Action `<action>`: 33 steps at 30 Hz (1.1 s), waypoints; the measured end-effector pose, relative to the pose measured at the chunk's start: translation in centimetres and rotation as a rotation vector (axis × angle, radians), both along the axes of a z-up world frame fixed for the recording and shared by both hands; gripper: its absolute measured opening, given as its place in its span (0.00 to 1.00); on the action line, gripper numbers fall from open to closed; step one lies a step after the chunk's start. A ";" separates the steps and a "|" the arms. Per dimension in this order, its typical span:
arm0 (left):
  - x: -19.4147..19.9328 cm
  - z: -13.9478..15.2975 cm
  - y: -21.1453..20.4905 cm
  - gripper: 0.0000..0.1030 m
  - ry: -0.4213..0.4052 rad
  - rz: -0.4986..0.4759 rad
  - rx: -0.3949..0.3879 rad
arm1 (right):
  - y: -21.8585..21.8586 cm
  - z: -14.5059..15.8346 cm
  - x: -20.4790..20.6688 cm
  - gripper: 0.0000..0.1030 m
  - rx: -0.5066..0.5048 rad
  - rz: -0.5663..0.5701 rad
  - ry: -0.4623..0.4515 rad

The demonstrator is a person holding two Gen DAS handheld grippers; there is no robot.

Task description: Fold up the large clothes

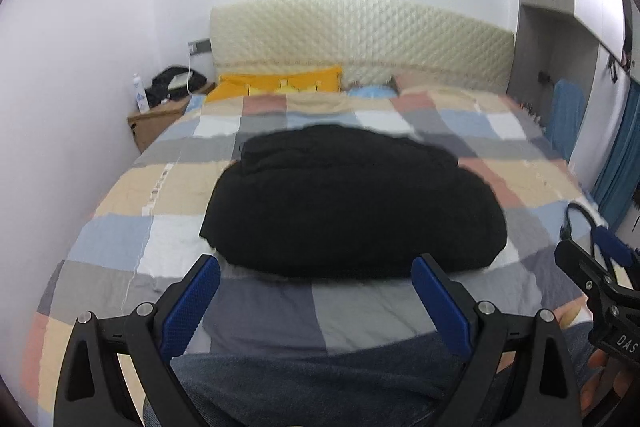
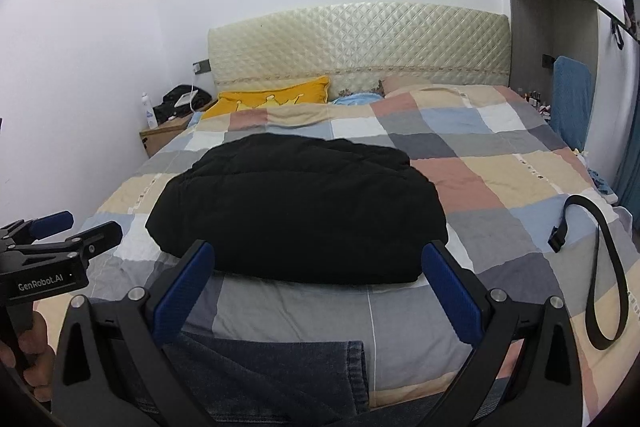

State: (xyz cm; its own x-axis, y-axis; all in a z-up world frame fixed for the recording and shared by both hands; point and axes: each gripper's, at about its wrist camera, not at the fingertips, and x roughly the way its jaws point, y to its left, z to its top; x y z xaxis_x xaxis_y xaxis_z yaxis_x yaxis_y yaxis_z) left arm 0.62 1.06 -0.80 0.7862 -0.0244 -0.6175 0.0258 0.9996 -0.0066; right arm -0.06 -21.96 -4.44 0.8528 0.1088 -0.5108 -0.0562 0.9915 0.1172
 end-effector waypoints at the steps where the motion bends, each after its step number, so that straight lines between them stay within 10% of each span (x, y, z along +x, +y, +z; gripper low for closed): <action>1: -0.3 0.2 0.0 0.94 -0.019 0.006 -0.002 | -0.1 0.2 -0.2 1.00 0.010 -0.005 -0.017; 33: -0.6 1.1 -0.1 0.94 -0.073 0.005 0.002 | -0.7 0.2 -0.7 1.00 0.023 -0.028 -0.050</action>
State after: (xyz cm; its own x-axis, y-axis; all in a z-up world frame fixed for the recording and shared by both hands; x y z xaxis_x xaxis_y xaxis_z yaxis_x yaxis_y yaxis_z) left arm 0.00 0.94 0.31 0.8291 -0.0193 -0.5588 0.0212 0.9998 -0.0030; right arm -0.73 -22.65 -4.20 0.8800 0.0952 -0.4654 -0.0344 0.9899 0.1373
